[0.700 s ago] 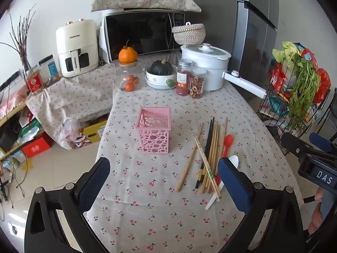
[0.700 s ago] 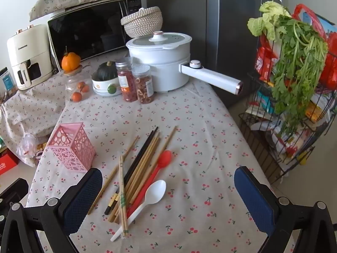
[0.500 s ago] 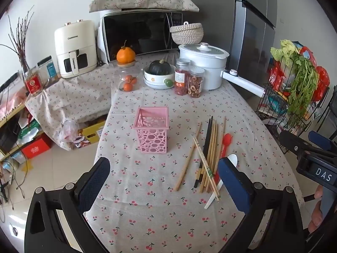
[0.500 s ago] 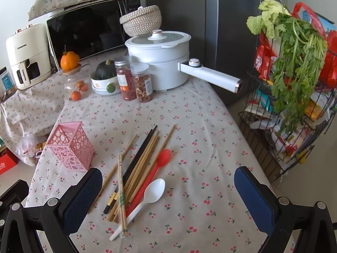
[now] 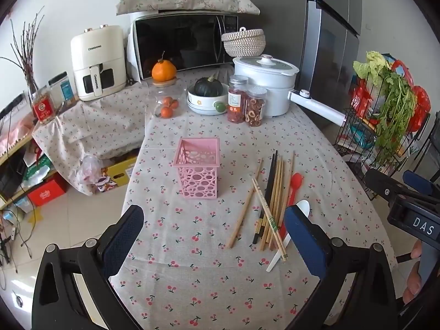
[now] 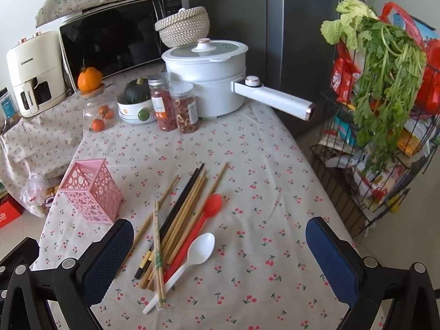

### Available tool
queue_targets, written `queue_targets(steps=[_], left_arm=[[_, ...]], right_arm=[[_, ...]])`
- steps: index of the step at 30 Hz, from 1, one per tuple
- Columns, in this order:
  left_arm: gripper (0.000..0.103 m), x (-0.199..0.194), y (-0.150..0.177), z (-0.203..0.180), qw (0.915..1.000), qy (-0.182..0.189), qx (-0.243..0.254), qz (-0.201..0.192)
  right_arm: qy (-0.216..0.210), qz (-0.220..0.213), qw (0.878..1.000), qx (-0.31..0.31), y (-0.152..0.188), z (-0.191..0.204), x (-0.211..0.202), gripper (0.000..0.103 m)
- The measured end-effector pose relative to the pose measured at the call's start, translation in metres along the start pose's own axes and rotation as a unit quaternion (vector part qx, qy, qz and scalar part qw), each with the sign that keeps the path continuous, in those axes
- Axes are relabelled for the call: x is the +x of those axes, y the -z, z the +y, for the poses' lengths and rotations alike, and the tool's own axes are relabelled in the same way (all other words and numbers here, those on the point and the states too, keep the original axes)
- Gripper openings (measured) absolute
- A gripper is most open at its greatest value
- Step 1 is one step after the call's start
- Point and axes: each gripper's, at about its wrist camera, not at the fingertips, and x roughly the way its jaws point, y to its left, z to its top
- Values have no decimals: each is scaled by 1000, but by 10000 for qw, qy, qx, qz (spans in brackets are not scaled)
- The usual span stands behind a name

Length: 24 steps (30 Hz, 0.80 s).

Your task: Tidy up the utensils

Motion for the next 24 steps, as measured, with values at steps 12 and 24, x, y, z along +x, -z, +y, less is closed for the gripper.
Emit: queue_targets(steps=[12, 24], left_arm=[[103, 1, 0, -3, 10000, 5, -4, 7], [103, 1, 0, -3, 10000, 6, -16, 11]], right_arm=[[-4, 17, 10000, -1, -1, 1, 0, 103], [3, 29, 10000, 1, -1, 1, 1, 103]])
